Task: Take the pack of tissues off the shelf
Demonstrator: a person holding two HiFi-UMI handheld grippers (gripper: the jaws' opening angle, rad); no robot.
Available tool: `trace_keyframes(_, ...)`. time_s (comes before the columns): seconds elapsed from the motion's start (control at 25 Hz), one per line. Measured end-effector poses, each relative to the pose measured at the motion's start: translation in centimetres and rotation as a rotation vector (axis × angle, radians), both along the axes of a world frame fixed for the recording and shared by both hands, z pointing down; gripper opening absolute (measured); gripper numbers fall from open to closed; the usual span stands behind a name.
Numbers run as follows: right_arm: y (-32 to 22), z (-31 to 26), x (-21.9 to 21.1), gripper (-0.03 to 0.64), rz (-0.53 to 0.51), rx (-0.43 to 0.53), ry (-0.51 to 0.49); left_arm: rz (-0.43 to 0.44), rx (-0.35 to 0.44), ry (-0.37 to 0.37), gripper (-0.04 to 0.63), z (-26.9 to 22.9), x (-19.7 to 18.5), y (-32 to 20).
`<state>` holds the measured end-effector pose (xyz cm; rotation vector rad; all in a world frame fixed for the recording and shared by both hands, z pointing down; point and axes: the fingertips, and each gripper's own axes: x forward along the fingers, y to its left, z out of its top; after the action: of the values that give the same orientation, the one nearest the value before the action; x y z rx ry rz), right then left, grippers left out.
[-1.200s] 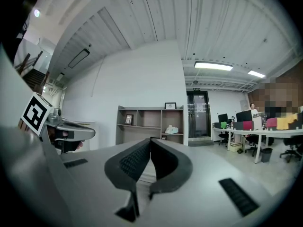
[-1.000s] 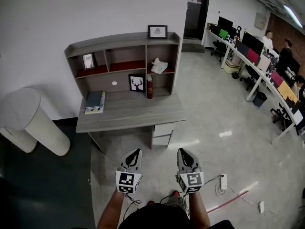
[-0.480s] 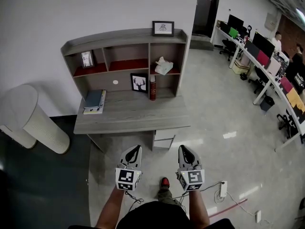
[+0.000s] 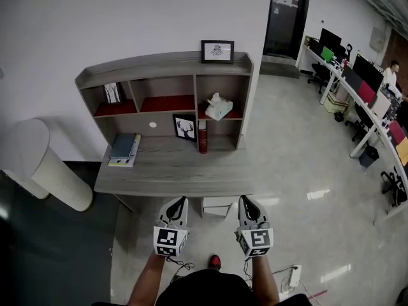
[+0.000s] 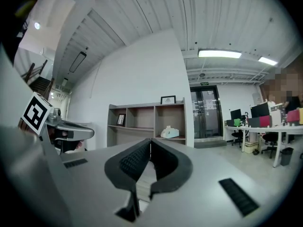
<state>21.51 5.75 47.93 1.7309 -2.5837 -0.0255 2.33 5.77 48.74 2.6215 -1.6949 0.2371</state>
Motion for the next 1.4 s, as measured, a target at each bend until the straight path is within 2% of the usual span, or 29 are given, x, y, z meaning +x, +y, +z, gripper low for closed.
trace_keyframes(0.32, -5.8, 1.3, 1.2, 0.028, -0.078, -0.02, -0.011, -0.061, -0.024, -0.013, 0.006, 0.9, 1.8, -4.5)
trace_keyframes(0.72, -12.0, 3.0, 0.6, 0.029, -0.115, -0.051, -0.026, -0.09, -0.053, -0.021, 0.006, 2.1, 1.7, -10.5)
trace_keyframes(1.4, -26.8, 1.9, -3.9, 0.028, -0.029, -0.05, 0.008, 0.023, -0.055, 0.003, 0.006, 1.3, -1.9, -26.6)
